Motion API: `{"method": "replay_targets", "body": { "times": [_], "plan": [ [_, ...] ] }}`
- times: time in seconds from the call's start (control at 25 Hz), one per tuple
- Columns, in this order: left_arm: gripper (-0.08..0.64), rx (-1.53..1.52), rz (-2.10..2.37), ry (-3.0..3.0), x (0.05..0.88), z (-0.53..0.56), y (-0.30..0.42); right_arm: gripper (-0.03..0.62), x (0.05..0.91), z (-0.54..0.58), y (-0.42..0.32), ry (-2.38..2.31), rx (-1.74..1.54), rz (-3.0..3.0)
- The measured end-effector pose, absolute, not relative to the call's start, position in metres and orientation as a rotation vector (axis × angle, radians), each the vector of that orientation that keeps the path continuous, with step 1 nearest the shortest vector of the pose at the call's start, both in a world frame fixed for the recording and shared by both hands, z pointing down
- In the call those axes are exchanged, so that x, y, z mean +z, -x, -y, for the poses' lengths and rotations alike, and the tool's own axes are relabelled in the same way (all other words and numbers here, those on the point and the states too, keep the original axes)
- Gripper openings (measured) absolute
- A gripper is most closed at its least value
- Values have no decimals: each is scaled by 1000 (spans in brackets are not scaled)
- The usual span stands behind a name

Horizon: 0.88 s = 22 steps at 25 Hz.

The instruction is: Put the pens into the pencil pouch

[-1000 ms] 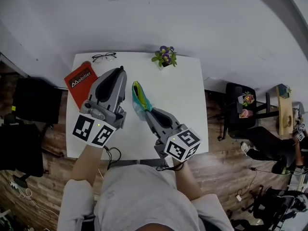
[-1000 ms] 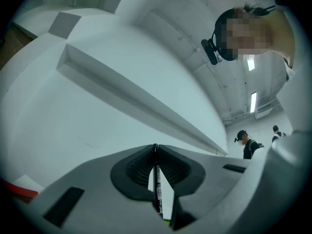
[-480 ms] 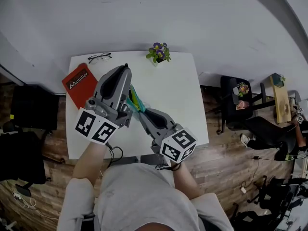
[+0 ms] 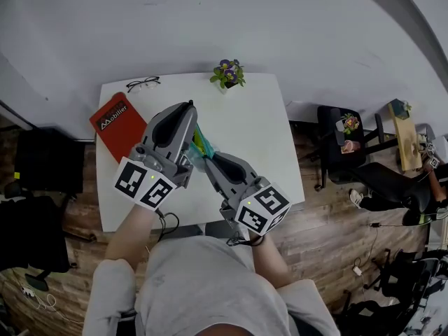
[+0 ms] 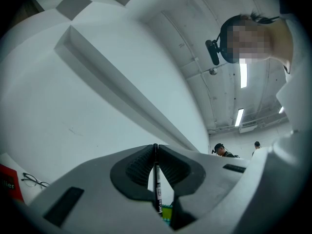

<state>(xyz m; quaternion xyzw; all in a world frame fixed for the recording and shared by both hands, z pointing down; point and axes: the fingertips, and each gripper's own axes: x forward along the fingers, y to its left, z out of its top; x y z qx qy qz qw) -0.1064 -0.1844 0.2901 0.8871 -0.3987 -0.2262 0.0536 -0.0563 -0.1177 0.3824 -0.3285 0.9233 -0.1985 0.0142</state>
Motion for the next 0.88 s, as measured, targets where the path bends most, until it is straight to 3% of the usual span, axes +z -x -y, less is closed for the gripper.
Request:
{"method": "replay_targets", "body": {
  "times": [0.36,0.48,0.88],
  "plan": [
    [54,-514,1186,-2758,305,175,101,61,369,117,62,1077,-558,-2842],
    [94,-491,1193,-2759,306,173,105,61,369,117,62,1098,-543,-2841],
    [52,-394,1457,-2649,309,163,140,61,363,131,49,1255,-412,-2854]
  ]
}}
